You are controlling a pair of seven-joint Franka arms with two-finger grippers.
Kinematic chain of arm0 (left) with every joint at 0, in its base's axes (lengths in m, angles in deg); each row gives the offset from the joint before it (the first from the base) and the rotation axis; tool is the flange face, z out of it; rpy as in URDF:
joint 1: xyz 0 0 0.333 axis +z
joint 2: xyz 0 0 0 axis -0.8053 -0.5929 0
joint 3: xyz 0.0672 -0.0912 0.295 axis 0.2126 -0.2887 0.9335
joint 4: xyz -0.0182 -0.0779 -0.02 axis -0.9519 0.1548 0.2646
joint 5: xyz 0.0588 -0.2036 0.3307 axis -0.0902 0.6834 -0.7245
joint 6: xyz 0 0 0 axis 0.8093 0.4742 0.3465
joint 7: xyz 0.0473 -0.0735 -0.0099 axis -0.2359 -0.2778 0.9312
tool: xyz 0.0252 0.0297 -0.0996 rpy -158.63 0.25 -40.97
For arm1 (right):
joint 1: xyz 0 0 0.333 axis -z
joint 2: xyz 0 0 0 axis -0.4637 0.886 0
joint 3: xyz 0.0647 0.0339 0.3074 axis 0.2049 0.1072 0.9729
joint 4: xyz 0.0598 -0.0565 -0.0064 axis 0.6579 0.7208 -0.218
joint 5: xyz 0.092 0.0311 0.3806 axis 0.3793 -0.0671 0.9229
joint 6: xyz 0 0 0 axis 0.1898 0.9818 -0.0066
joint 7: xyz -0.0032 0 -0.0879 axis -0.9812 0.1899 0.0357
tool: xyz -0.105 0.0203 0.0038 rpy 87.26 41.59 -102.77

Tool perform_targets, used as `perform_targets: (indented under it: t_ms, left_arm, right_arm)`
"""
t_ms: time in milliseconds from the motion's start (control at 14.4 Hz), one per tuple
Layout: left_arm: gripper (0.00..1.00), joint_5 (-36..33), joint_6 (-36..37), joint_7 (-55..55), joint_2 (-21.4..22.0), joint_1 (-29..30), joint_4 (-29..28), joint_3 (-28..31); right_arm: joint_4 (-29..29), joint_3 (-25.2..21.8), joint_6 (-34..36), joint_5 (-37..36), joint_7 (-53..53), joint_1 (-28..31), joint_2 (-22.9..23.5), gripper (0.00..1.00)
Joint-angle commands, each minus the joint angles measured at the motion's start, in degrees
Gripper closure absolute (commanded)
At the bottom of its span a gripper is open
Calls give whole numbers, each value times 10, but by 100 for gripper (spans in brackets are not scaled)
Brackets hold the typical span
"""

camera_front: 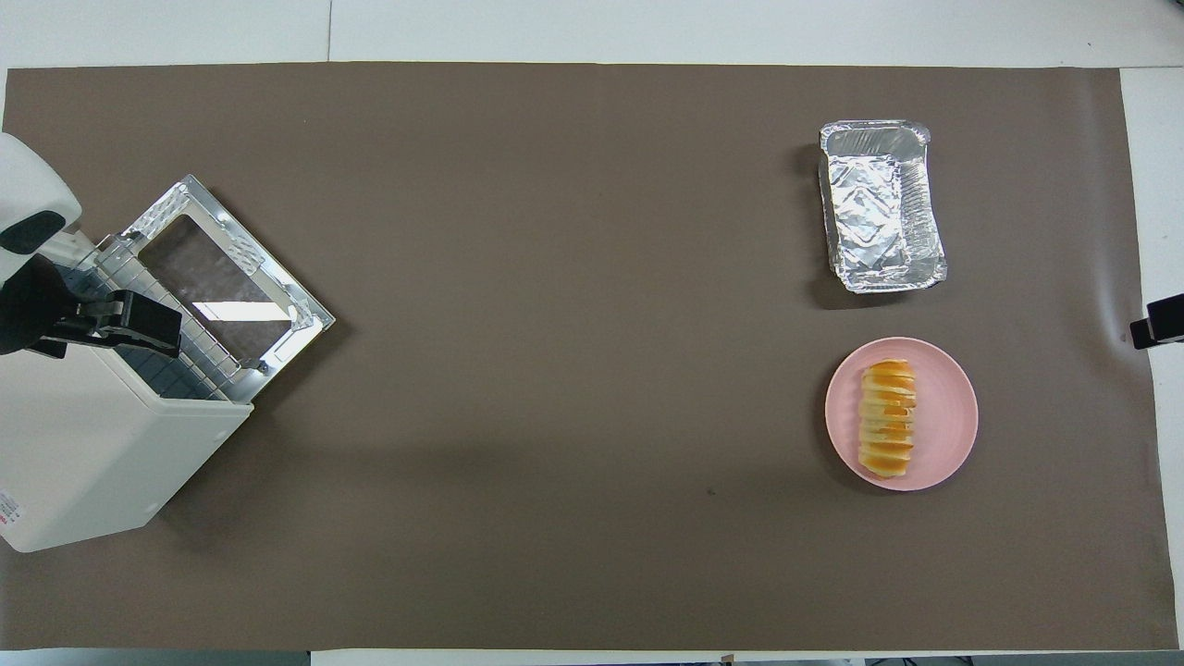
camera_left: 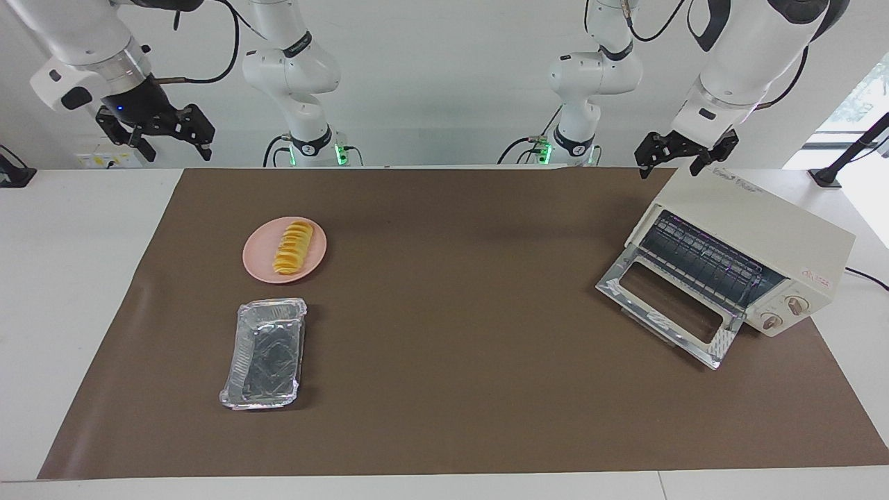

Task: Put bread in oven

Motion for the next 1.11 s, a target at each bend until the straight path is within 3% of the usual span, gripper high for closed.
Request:
perform_targets:
  t_ms: [0,693,832,1040]
  left_arm:
    - [0,11,-5,-3,20,9,-21,-2]
    - [0,11,-5,-3,20,9,-21,-2]
    - [0,11,-5,-3,20,9,-21,-2]
    - [0,11,-5,-3,20,9,-21,-2]
  right_arm:
    - [1,6,9,-1,-14,15,-4,0]
    - [19,7,9,-1,-13,9,-13,0]
    - [96,12,-33,1,-8,7,-49,0]
    - [269,13,-150,8,-7,5,-125,0]
